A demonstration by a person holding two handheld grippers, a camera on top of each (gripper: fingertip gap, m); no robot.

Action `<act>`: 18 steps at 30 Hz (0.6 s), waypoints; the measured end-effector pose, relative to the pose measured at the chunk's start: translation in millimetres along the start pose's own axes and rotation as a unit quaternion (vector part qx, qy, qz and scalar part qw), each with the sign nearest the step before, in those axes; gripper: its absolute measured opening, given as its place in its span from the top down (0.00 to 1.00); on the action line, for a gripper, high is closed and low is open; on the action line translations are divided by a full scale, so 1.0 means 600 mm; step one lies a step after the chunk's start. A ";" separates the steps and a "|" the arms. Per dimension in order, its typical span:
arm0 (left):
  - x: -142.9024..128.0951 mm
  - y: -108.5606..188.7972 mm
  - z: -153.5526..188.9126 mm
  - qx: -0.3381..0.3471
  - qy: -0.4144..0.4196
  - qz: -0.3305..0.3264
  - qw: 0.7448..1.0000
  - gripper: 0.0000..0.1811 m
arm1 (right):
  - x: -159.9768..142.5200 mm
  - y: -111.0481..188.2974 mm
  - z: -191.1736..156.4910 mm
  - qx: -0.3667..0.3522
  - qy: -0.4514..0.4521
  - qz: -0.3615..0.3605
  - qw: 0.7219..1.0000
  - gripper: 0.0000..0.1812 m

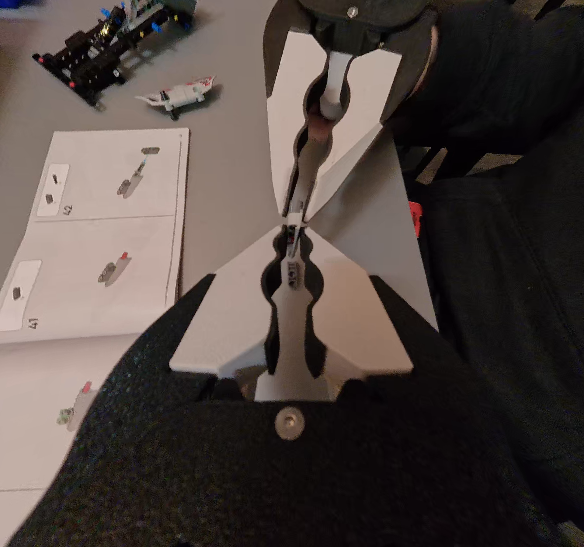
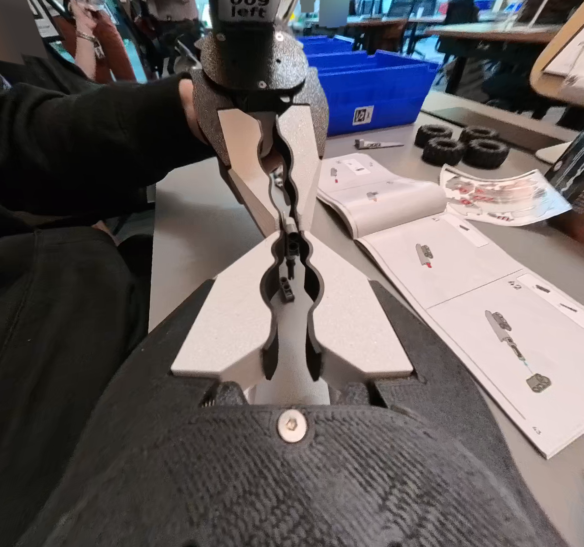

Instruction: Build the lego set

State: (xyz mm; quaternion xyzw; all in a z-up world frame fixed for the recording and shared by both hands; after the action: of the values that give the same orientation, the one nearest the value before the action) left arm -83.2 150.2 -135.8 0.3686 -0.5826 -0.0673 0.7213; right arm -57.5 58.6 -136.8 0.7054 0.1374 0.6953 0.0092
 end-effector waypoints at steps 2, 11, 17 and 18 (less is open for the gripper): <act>-0.004 -0.003 -0.003 0.001 0.011 -0.004 1.000 0.98 | -0.002 -0.003 0.005 0.011 -0.005 -0.023 1.000 0.96; -0.033 -0.002 -0.007 0.001 0.018 -0.003 1.000 0.98 | -0.009 -0.027 0.008 0.034 0.040 -0.080 0.995 0.97; -0.038 -0.006 -0.004 -0.003 0.035 0.002 0.999 0.98 | -0.016 -0.028 0.007 0.046 0.031 -0.083 0.995 0.97; -0.039 -0.007 -0.003 -0.005 0.035 -0.001 0.999 0.98 | -0.016 -0.028 0.006 0.048 0.030 -0.084 0.995 0.97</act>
State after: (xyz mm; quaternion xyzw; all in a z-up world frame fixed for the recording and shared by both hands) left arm -87.6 160.4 -156.8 0.3677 -0.5566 -0.0575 0.7427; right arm -56.8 73.5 -150.0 0.6698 0.2291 0.7057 0.0295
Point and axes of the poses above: each gripper's, where its closed fingertips meet, y back along the fingers, x out of its top, z = x × y across the jaws, the point moved 6 cm from there along y, back along the fingers, and after that the axes turned 1 degree about x, right-handed, at the moved point
